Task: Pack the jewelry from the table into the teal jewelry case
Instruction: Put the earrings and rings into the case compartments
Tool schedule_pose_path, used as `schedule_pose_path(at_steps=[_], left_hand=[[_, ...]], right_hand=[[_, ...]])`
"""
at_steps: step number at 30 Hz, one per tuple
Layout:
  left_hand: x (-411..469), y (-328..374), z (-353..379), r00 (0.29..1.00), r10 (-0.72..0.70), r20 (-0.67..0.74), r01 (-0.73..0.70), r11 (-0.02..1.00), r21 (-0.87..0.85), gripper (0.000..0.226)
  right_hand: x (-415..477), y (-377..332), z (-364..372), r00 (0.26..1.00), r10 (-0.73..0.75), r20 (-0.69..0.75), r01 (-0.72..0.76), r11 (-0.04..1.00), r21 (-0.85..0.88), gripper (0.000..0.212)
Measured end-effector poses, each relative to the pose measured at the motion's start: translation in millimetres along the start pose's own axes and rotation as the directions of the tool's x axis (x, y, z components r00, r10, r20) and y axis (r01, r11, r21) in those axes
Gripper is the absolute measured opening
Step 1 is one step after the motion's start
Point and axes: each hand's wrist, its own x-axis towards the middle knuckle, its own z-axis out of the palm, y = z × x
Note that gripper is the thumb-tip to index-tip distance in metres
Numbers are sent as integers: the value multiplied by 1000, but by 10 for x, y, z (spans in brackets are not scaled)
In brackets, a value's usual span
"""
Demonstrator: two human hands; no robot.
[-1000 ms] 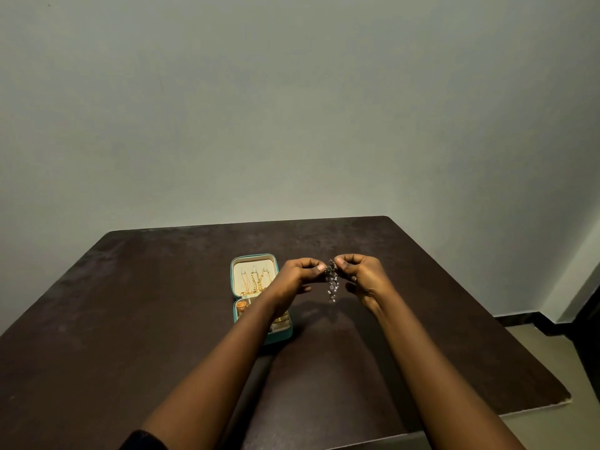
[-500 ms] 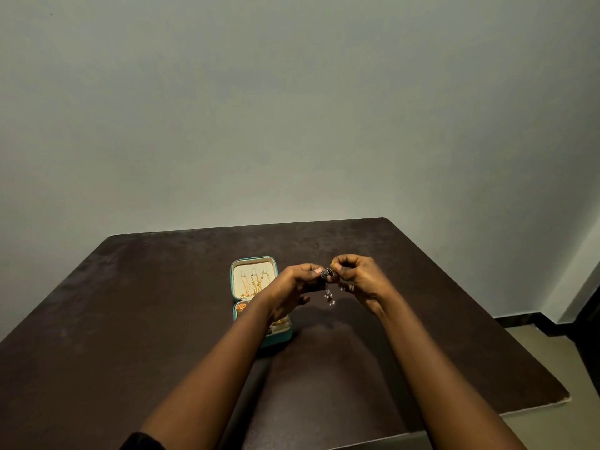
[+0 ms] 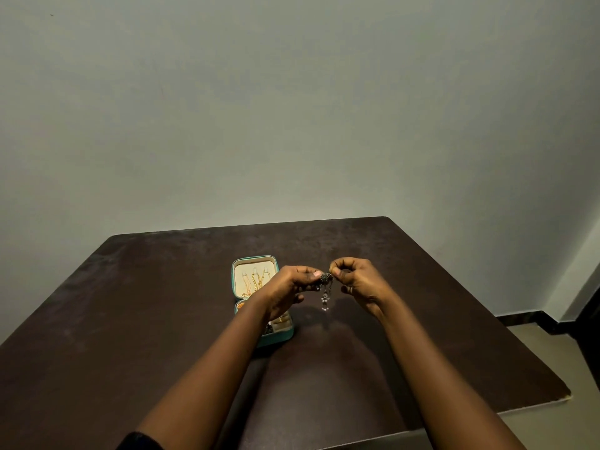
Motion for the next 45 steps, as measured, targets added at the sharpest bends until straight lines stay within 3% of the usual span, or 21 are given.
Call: schedule_pose_path(at_steps=[8, 18, 26, 34, 41, 45], left_hand=[[31, 38, -23, 999, -14, -38, 10, 995, -103, 20], [7, 79, 61, 967, 237, -93, -218, 960, 178, 14], [-28, -18, 57, 959, 277, -51, -253, 925, 283, 11], [-96, -49, -31, 959, 281, -37, -267, 940, 211, 15], [-129, -24, -142, 939, 306, -157, -302, 952, 47, 4], [-157, 34, -156, 932, 262, -251, -328, 902, -279, 11]], right_hand=[[-50, -13, 21, 998, -41, 50, 49, 984, -173, 26], [113, 115, 129, 972, -116, -202, 57, 959, -277, 14], [123, 71, 223, 975, 21, -223, -4, 997, 77, 28], [67, -37, 257, 988, 96, -117, -39, 908, 418, 35], [103, -127, 344, 982, 161, -94, -70, 785, 615, 24], [59, -191, 422, 978, 208, 12, -154, 682, 715, 24]])
